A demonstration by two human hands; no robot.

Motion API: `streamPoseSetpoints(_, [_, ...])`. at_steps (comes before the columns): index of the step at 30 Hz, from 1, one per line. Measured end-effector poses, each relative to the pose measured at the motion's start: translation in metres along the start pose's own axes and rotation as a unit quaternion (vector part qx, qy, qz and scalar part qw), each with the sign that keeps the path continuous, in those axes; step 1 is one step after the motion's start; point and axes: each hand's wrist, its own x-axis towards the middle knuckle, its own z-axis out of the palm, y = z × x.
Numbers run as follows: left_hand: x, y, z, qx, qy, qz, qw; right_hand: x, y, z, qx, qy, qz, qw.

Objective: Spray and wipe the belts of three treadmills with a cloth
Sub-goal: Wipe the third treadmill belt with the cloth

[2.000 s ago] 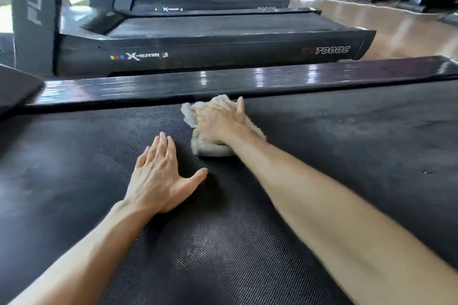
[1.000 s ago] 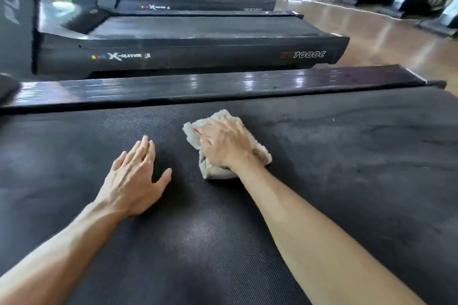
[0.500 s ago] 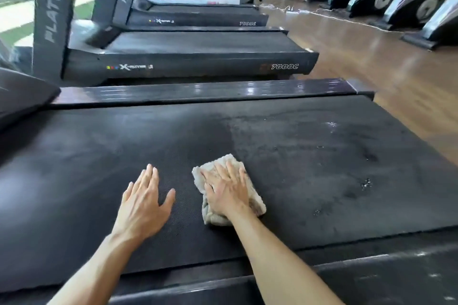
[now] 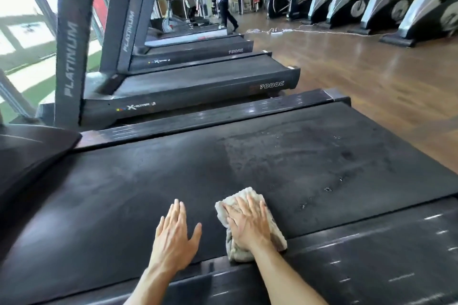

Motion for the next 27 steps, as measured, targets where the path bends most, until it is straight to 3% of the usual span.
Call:
streamPoseSetpoints(8, [0.045, 0.007, 0.050, -0.002, -0.032, 0.007, 0.999, 0.013, 0.068, 0.008, -0.028, 0.021, 0.023, 0.999])
streamPoseSetpoints(16, [0.101, -0.013, 0.103, 0.042, 0.003, 0.033, 0.999, 0.030, 0.068, 0.019, -0.033, 0.138, 0.047, 0.989])
streamPoseSetpoints(19, [0.103, -0.016, 0.110, 0.042, 0.019, 0.040, 0.998, 0.039, 0.054, 0.018, -0.040, 0.120, 0.076, 0.989])
streamPoseSetpoints(22, [0.105, -0.016, 0.112, 0.040, 0.016, 0.046, 0.998, 0.035, 0.045, 0.019, -0.018, 0.104, 0.030, 0.994])
streamPoseSetpoints(24, [0.103, -0.017, 0.113, 0.033, 0.021, 0.043, 0.998, 0.021, 0.058, 0.017, -0.014, 0.064, -0.020, 0.998])
streamPoseSetpoints(27, [0.105, -0.018, 0.111, 0.031, 0.016, 0.048, 0.998, 0.012, 0.102, 0.006, -0.023, 0.052, -0.005, 0.998])
